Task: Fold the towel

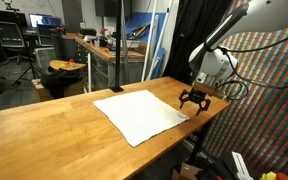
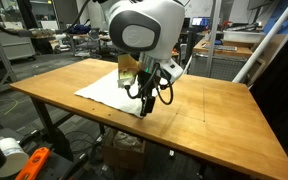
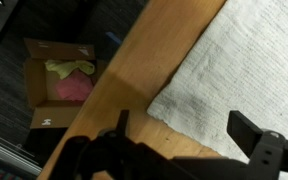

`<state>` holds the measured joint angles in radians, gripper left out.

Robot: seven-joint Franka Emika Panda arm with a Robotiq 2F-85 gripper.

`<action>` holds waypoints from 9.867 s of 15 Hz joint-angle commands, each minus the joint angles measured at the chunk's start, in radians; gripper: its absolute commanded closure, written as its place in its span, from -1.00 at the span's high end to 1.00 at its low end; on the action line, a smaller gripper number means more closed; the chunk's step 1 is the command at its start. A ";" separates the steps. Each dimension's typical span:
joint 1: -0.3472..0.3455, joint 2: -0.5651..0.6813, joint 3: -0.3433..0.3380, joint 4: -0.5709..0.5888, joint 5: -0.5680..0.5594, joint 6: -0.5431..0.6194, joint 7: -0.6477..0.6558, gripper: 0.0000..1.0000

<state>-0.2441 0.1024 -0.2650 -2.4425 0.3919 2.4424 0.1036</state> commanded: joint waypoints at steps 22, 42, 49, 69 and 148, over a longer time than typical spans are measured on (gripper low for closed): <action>-0.013 0.166 0.042 0.117 0.063 0.003 0.094 -0.15; 0.145 0.004 -0.036 0.165 -0.486 -0.076 0.878 -0.95; 0.170 -0.027 0.052 0.291 -0.762 -0.279 1.168 -0.95; 0.301 0.098 0.245 0.575 -0.675 -0.462 1.349 -0.95; 0.296 0.069 0.316 0.072 -0.146 -0.353 0.038 1.00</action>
<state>0.0451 0.1616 0.0387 -2.3756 0.2079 2.0628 0.1339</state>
